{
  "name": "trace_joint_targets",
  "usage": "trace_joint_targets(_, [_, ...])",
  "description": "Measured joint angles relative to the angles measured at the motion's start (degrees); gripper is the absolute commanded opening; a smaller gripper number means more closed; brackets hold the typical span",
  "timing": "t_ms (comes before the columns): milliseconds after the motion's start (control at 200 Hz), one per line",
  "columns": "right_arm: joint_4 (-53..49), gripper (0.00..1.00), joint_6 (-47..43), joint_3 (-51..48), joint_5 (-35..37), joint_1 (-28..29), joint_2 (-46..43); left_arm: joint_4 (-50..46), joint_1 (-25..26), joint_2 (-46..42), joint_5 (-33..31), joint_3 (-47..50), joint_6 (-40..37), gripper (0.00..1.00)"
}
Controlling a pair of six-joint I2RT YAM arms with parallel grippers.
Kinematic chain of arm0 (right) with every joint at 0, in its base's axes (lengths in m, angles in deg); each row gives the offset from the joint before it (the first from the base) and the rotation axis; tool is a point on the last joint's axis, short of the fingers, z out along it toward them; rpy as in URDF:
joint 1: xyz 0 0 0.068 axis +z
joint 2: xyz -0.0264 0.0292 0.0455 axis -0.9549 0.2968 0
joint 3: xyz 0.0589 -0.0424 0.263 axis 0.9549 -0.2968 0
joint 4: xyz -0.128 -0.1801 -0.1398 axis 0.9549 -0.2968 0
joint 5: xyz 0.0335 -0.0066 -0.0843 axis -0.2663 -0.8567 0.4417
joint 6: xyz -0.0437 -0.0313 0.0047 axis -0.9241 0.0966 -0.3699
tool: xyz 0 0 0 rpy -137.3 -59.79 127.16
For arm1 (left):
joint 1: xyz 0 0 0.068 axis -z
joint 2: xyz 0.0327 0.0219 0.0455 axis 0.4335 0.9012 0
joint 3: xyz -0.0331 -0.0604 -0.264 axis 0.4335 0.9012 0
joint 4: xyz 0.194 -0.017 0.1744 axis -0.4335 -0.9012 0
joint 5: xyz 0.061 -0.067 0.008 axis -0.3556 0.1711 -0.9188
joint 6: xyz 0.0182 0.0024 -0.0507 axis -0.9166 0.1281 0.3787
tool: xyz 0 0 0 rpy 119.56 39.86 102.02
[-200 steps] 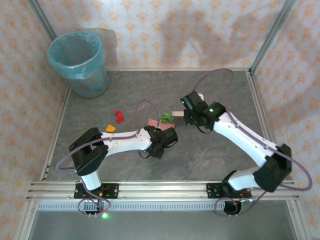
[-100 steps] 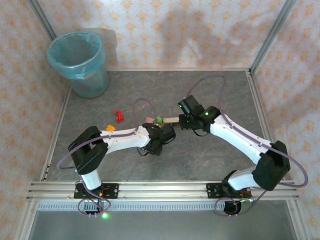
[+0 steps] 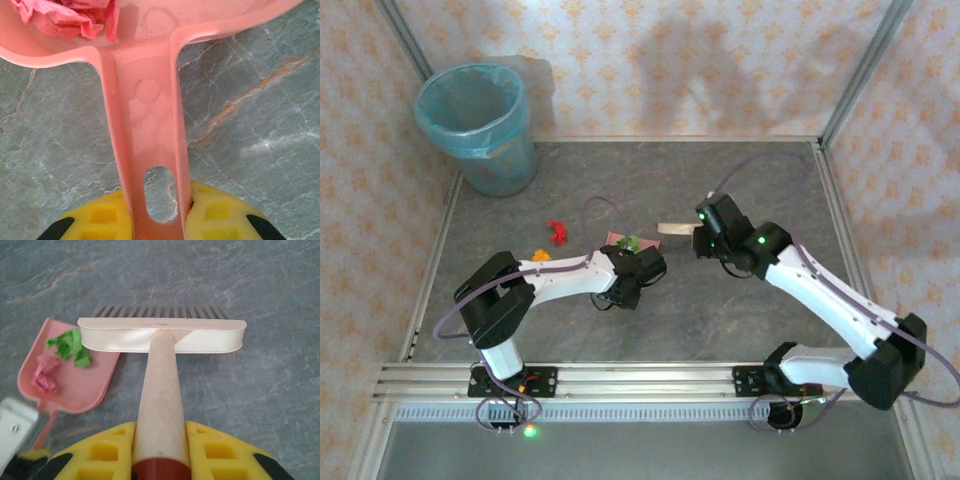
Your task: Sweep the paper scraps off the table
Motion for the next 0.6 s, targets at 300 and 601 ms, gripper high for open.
trace_joint_targets(300, [9.0, 0.00, -1.1, 5.4, -4.1, -1.3, 15.7, 0.1, -0.3, 0.0, 0.0, 0.0, 0.0, 0.00])
trace_joint_targets(601, [17.7, 0.00, -3.6, -2.3, -12.1, -0.9, 12.7, 0.3, -1.0, 0.0, 0.2, 0.0, 0.0, 0.00])
